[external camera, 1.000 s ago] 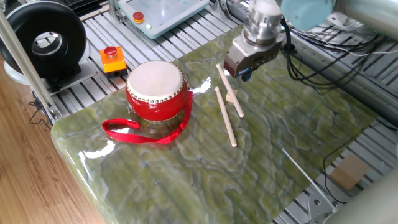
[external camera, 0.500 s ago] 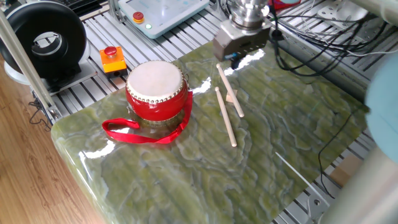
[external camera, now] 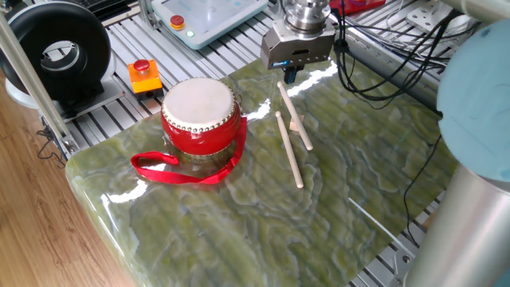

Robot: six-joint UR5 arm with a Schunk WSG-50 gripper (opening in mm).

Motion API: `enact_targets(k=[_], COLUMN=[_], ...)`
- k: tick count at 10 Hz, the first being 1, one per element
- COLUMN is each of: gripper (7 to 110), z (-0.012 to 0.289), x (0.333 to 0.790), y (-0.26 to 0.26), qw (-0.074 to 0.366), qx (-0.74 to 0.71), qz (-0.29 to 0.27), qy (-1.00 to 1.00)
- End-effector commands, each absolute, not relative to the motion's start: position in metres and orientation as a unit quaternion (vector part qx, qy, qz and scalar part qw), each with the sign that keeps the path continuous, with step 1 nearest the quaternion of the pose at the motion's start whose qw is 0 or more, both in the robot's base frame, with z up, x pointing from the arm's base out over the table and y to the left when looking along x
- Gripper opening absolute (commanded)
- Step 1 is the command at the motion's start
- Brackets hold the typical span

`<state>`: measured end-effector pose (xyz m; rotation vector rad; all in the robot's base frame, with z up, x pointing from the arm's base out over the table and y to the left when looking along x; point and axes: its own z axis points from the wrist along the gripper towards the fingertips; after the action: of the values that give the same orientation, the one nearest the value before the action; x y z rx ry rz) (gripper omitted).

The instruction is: Play the drum

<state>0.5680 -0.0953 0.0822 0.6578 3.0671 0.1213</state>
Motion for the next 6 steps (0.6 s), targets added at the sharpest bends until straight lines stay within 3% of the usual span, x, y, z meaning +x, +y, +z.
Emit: enact_targets(k=[1,3,4,6], gripper=[7,7,7,7], z=[0.084,0.077,0.073,0.07], x=[0.569,0.576,0.576,0.56], y=[-0.084,-0.081,-0.092,-0.087], qw=[-0.008,0.011,0.02,0.003], qx=[0.221,0.208,0.206,0.217], qz=[0.042,0.057,0.03,0.027], qy=[0.974,0.976,0.978,0.976])
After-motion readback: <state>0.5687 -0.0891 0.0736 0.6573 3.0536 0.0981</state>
